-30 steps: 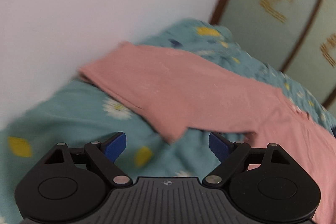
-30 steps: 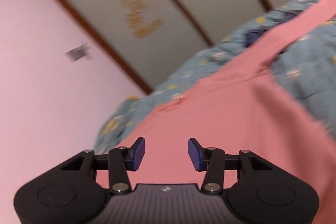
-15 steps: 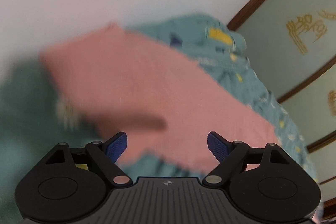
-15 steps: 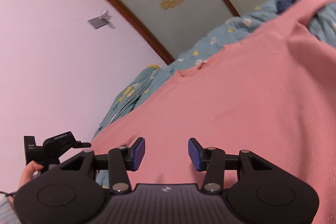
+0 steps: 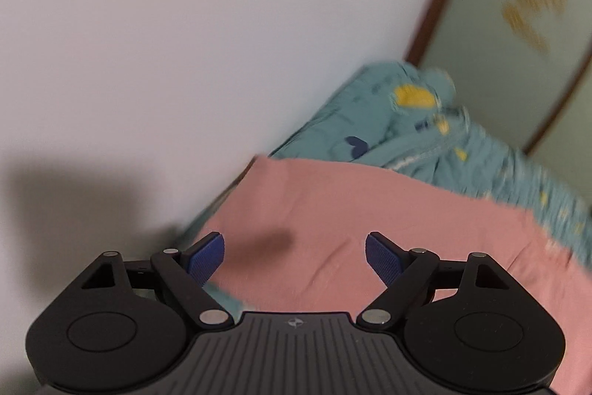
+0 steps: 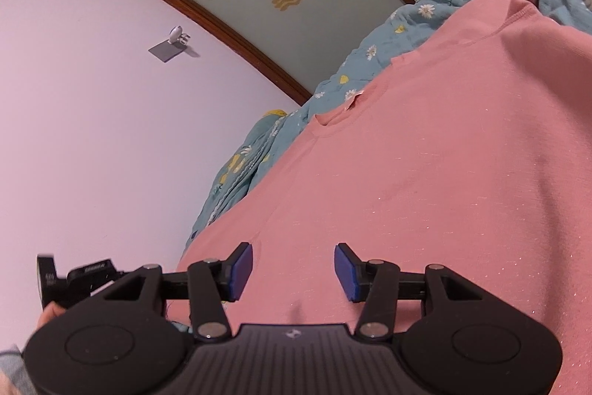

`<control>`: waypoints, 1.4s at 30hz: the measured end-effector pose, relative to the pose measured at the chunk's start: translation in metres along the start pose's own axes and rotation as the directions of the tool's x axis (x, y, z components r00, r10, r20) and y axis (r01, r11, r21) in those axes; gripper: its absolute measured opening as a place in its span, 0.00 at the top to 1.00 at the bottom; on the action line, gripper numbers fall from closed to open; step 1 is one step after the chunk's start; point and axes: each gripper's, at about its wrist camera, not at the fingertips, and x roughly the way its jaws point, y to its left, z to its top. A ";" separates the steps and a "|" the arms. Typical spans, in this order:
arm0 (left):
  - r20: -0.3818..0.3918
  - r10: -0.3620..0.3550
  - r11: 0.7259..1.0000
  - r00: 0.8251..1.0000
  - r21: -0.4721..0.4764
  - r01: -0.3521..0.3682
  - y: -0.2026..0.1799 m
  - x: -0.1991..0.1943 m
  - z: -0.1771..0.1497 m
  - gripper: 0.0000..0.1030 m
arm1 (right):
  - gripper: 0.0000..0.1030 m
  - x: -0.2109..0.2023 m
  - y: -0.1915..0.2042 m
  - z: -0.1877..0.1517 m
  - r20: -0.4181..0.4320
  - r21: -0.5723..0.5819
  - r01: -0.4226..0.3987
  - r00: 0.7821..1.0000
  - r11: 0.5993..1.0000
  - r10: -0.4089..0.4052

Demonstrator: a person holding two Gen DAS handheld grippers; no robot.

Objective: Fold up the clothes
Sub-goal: 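Grasp the folded pink sleeve cuff with the left gripper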

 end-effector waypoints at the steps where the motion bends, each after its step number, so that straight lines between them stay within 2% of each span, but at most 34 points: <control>1: -0.001 -0.011 0.998 1.000 -0.054 0.011 0.009 0.000 -0.008 0.19 | 0.53 0.000 0.001 0.000 -0.001 -0.003 0.000 1.000 1.000 0.000; 3: -0.004 -0.023 0.989 1.000 -0.147 0.022 0.024 0.005 -0.025 0.19 | 0.53 -0.001 0.002 -0.001 -0.004 -0.008 0.002 1.000 1.000 -0.002; 5: 0.001 -0.025 0.980 1.000 -0.196 0.025 0.031 0.012 -0.033 0.19 | 0.53 -0.001 0.004 -0.002 -0.009 -0.015 0.001 1.000 1.000 -0.001; 9: 0.064 -0.041 0.954 0.997 -0.294 0.059 0.040 0.023 -0.041 0.18 | 0.52 -0.001 0.007 -0.003 -0.020 -0.029 -0.005 1.000 1.000 0.005; 18: 0.135 -0.098 0.922 0.986 -0.360 0.140 0.039 0.049 -0.033 0.12 | 0.52 0.006 0.007 -0.007 -0.059 -0.043 -0.021 0.998 0.999 0.019; 22: 0.185 -0.114 0.906 0.976 -0.383 0.178 0.040 0.061 -0.024 0.13 | 0.52 0.007 0.006 -0.008 -0.069 -0.042 -0.025 0.997 0.999 0.022; 23: 0.198 -0.123 0.909 0.972 -0.371 0.191 0.038 0.063 -0.020 0.16 | 0.52 0.007 0.006 -0.008 -0.072 -0.041 -0.025 0.997 0.999 0.022; 25: 0.208 -0.140 0.932 0.968 -0.301 0.200 0.029 0.067 -0.012 0.29 | 0.52 0.008 0.007 -0.009 -0.075 -0.045 -0.023 0.997 0.999 0.019; 27: 0.189 -0.130 0.957 0.973 -0.234 0.174 0.023 0.073 -0.007 0.44 | 0.52 0.009 0.007 -0.009 -0.079 -0.051 -0.022 0.997 0.998 0.018; 28: 0.178 -0.119 0.963 0.977 -0.221 0.157 0.022 0.076 -0.006 0.47 | 0.52 0.010 0.007 -0.010 -0.083 -0.054 -0.021 0.996 0.998 0.016; 29: 0.171 -0.105 0.964 0.980 -0.223 0.142 0.023 0.080 -0.006 0.58 | 0.52 0.010 0.008 -0.010 -0.088 -0.056 -0.020 0.996 0.998 0.015; 30: 0.167 -0.092 0.966 0.982 -0.225 0.129 0.024 0.083 -0.007 0.79 | 0.52 0.011 0.007 -0.011 -0.093 -0.056 -0.020 0.996 0.998 0.014; 31: 0.170 -0.073 0.969 0.983 -0.222 0.111 0.025 0.083 -0.007 0.85 | 0.52 0.012 0.006 -0.011 -0.097 -0.054 -0.019 0.995 0.998 0.014; 33: 0.189 -0.055 0.980 0.980 -0.180 0.090 0.023 0.077 -0.007 0.88 | 0.51 0.013 0.005 -0.012 -0.103 -0.048 -0.015 0.995 0.999 0.010; 35: 0.239 -0.016 0.999 0.971 -0.025 0.022 0.007 0.063 -0.007 0.89 | 0.51 0.014 0.004 -0.012 -0.113 -0.041 -0.014 0.994 0.999 0.010; 36: 0.271 -0.003 0.998 0.963 0.060 -0.014 -0.002 0.056 -0.007 0.89 | 0.51 0.015 0.004 -0.012 -0.116 -0.040 -0.015 0.993 0.999 0.011; 38: 0.341 -0.013 0.972 0.940 0.226 -0.068 -0.022 0.042 -0.006 0.89 | 0.51 0.015 0.004 -0.013 -0.121 -0.037 -0.018 0.993 0.999 0.013; 42: 0.392 -0.061 0.942 0.918 0.326 -0.077 -0.040 0.032 0.006 0.89 | 0.51 0.016 0.006 -0.014 -0.126 -0.048 -0.022 0.992 0.999 0.016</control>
